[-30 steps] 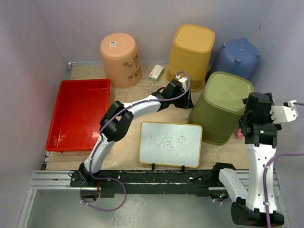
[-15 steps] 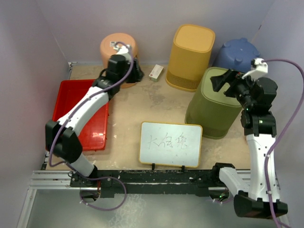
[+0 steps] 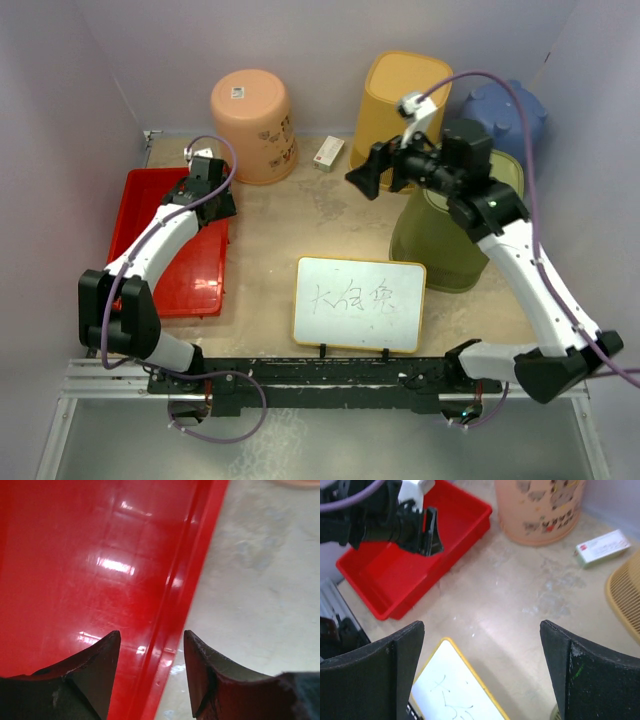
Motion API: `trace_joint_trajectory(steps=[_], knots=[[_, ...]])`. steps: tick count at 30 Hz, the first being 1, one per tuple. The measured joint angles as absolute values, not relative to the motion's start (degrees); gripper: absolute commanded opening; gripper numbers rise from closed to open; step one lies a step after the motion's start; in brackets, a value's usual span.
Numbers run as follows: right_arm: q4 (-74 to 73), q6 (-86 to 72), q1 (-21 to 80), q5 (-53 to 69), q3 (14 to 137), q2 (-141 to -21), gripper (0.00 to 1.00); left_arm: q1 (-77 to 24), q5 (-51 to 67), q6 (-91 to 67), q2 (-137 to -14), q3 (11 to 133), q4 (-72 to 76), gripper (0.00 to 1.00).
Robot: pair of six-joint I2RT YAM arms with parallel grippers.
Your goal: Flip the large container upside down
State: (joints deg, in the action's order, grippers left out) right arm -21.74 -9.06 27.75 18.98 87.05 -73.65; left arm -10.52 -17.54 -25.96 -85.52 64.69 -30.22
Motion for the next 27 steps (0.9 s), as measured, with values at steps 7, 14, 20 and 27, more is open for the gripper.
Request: trace_joint_trajectory(steps=[7, 14, 20, 27], knots=[[-23.6, -8.4, 29.9, 13.4, 83.1, -74.9, 1.00, -9.6, -16.8, -25.7, -89.9, 62.5, -28.1, 0.37], [-22.1, -8.9, 29.8, 9.9, 79.2, -70.1, 1.00, -10.3, -12.3, -25.4, -92.0, 61.0, -27.0, 0.17], [-21.5, -9.2, 29.8, 9.3, 78.9, -70.1, 1.00, -14.8, -12.0, -26.6, -91.5, 61.2, -28.4, 0.00], [-21.3, -9.8, 29.8, 8.3, 77.4, -70.0, 1.00, -18.5, -2.2, -28.1, -84.4, 63.9, -36.6, 0.00]])
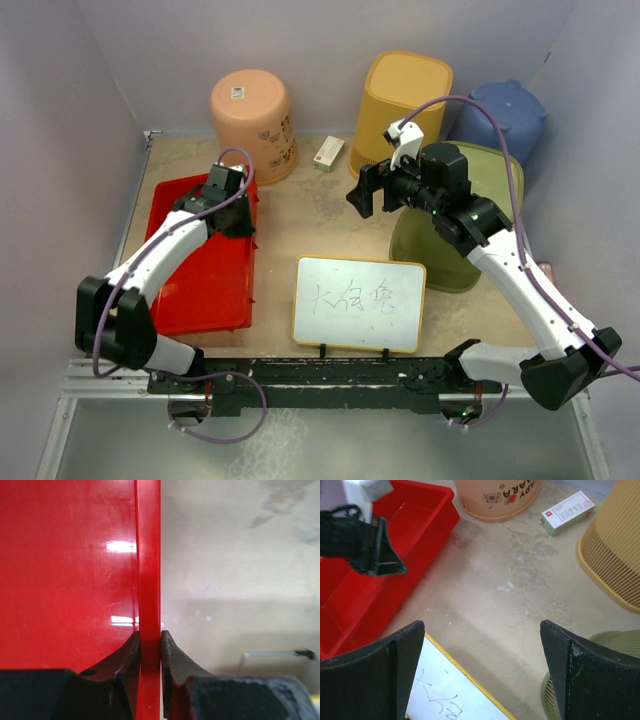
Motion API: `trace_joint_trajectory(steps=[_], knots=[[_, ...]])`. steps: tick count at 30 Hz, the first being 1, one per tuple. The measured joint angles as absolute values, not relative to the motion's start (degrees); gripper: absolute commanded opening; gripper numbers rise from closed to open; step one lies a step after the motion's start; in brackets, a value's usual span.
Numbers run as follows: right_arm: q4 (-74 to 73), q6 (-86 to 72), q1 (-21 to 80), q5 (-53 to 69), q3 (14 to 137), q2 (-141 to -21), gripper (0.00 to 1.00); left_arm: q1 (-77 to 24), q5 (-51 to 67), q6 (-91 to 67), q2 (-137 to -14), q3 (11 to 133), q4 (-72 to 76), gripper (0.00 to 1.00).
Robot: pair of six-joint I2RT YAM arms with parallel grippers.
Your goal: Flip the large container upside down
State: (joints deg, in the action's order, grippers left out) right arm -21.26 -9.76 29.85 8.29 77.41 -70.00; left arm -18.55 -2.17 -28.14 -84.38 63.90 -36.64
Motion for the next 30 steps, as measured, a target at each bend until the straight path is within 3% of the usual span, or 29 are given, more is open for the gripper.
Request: trace_joint_trajectory(steps=[16, 25, 30], knots=[[-20.5, -10.2, 29.8, 8.0, 76.4, -70.0, 1.00, -10.1, 28.3, -34.0, -74.3, 72.1, -43.0, 0.00], [-20.2, -10.5, 29.8, 8.0, 76.4, -70.0, 1.00, -7.6, 39.5, -45.0, -73.3, 71.9, -33.5, 0.00], [-20.2, -10.6, 29.8, 8.0, 76.3, -70.0, 1.00, -5.9, 43.9, -55.6, -71.0, 64.0, -18.1, 0.00]])
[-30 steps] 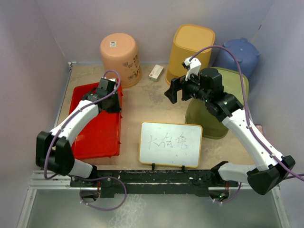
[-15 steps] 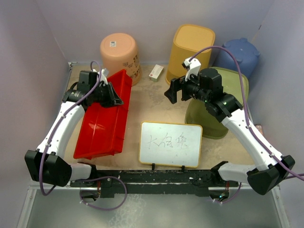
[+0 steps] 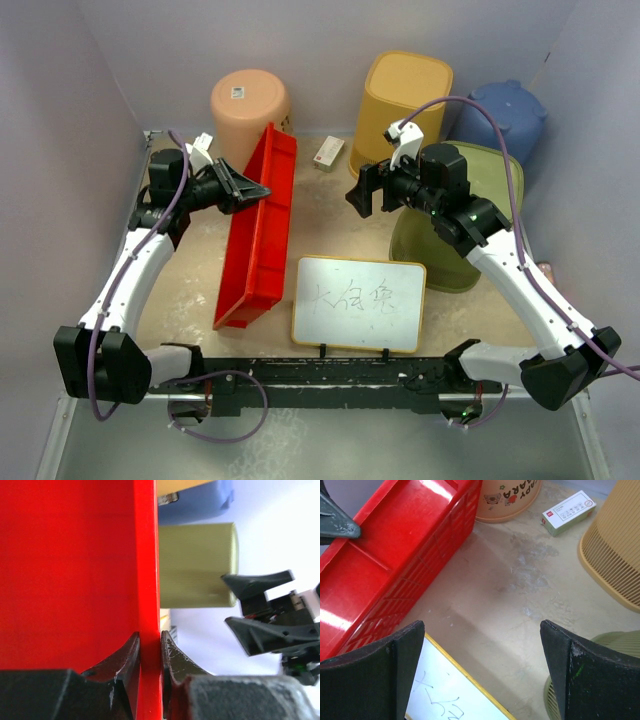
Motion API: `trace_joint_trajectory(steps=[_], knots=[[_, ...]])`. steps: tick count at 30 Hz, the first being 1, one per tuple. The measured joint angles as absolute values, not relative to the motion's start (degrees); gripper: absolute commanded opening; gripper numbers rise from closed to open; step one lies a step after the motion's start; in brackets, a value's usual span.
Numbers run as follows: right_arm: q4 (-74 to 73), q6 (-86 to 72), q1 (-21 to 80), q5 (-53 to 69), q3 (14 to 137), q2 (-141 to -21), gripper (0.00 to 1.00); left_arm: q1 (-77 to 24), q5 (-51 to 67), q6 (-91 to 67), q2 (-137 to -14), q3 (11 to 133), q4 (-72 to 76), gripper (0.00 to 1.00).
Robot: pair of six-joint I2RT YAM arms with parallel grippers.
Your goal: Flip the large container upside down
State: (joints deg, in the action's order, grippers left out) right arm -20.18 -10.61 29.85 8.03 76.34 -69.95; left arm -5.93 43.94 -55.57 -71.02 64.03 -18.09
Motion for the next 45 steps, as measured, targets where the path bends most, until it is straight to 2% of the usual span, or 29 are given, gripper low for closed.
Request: trace_joint_trajectory(steps=[7, 14, 16, 18, 22, 24, 30, 36, 41, 45], knots=[[-19.6, -11.0, 29.8, 8.1, 75.8, -70.0, 1.00, -5.3, 45.9, -73.1, -70.7, 54.6, 3.9, 0.00], [-19.3, -11.4, 29.8, 8.3, 75.7, -70.1, 1.00, -4.1, 48.2, -75.8, -70.7, 52.2, 8.3, 0.00], [-19.3, -11.4, 29.8, 8.3, 75.7, -70.1, 1.00, -2.6, 49.7, -74.2, -70.7, 51.9, 7.0, 0.01], [-19.3, -11.4, 29.8, 8.3, 75.7, -70.1, 1.00, -1.3, 50.8, -71.3, -70.6, 52.6, 4.6, 0.14], [-19.3, -11.4, 29.8, 8.3, 75.7, -70.1, 1.00, 0.5, 50.3, -61.3, -70.7, 57.2, -6.1, 0.34], [-19.3, -11.4, 29.8, 8.3, 75.7, -70.1, 1.00, 1.0, 48.5, -55.1, -71.3, 59.9, -12.0, 0.37], [-19.3, -11.4, 29.8, 8.3, 75.7, -70.1, 1.00, 1.4, 41.1, -41.5, -72.2, 68.3, -27.5, 0.37], [-19.3, -11.4, 29.8, 8.5, 75.7, -70.4, 1.00, 1.4, 30.2, -34.4, -70.6, 72.6, -35.6, 0.33], [-19.1, -11.4, 29.8, 8.6, 75.7, -71.4, 1.00, 1.8, 17.5, -30.3, -69.8, 74.5, -38.9, 0.31], [-19.0, -11.4, 29.8, 8.7, 75.7, -71.7, 1.00, 2.3, 4.9, -28.0, -69.5, 75.4, -40.5, 0.35]])
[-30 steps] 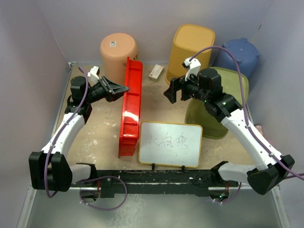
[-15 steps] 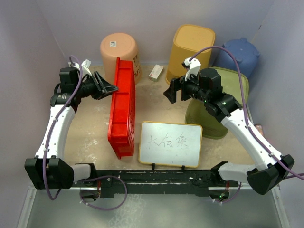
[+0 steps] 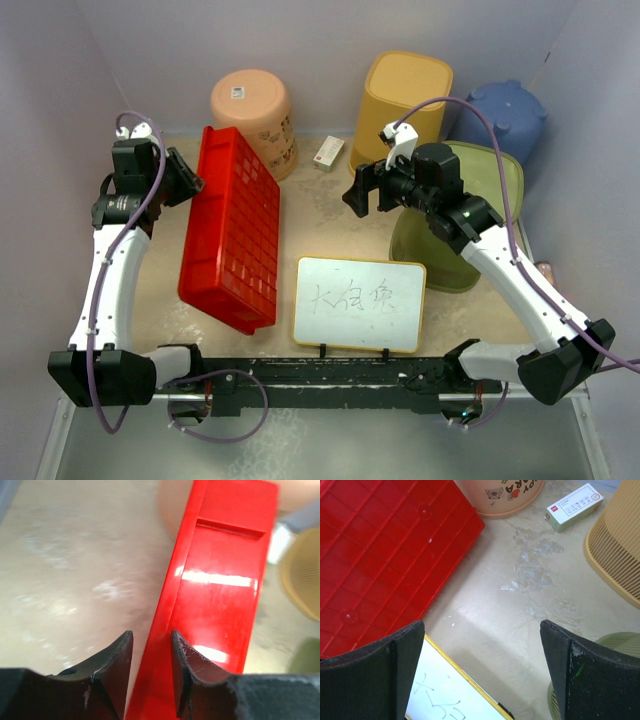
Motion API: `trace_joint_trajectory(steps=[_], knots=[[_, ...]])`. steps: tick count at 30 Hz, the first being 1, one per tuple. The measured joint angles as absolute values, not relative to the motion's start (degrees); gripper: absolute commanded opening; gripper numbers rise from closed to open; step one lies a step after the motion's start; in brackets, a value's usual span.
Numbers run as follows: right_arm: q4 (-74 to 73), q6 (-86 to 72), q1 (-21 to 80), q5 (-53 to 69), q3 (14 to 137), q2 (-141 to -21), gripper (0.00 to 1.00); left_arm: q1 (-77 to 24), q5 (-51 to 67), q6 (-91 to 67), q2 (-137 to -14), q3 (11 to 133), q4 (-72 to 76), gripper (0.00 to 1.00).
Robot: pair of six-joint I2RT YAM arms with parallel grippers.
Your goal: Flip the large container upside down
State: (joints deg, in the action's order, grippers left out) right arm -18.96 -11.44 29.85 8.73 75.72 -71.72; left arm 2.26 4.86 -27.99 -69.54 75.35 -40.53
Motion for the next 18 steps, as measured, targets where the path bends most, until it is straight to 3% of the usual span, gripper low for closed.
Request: trace_joint_trajectory(steps=[7, 11, 18], knots=[[-18.9, -11.7, 29.8, 8.8, 75.7, -71.7, 1.00, 2.5, -14.6, -23.9, -69.9, 75.3, -50.2, 0.52], [-18.8, -12.0, 29.8, 9.0, 75.7, -72.1, 1.00, 2.5, -21.8, -22.3, -69.9, 76.5, -53.1, 0.55], [-18.8, -12.0, 29.8, 9.0, 75.7, -72.4, 1.00, 1.5, -22.4, -21.8, -68.1, 80.4, -50.2, 0.63]])
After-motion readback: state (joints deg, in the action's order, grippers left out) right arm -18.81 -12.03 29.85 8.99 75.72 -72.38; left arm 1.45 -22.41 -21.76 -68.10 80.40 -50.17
